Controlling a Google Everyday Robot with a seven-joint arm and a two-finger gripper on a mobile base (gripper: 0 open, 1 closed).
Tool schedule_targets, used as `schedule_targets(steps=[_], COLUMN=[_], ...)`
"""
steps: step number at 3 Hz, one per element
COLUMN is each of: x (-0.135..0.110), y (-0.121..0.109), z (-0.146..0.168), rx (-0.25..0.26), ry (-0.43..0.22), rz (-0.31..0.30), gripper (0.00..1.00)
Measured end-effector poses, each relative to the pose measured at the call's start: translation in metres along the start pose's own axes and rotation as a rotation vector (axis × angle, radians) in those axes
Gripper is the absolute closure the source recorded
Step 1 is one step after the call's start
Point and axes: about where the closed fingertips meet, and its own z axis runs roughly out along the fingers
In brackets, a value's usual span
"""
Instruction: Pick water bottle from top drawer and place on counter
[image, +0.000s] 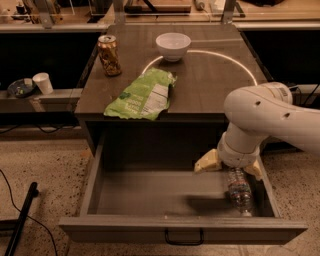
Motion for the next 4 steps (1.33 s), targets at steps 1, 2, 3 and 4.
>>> schedule_targets(steps=[1,2,3,4], x=[-0.002,-0.003,-0.003,-0.002], y=[-0.004,-0.008,-0.012,-0.022], z=[0.017,0.030,0.041,0.050], rx=[0.021,0.025,0.018,0.023], ry=[0.025,0.041,0.046,0.024], rz=[0.030,0.044,0.048,0.039], gripper=[0.06,0.10,0.14,0.18])
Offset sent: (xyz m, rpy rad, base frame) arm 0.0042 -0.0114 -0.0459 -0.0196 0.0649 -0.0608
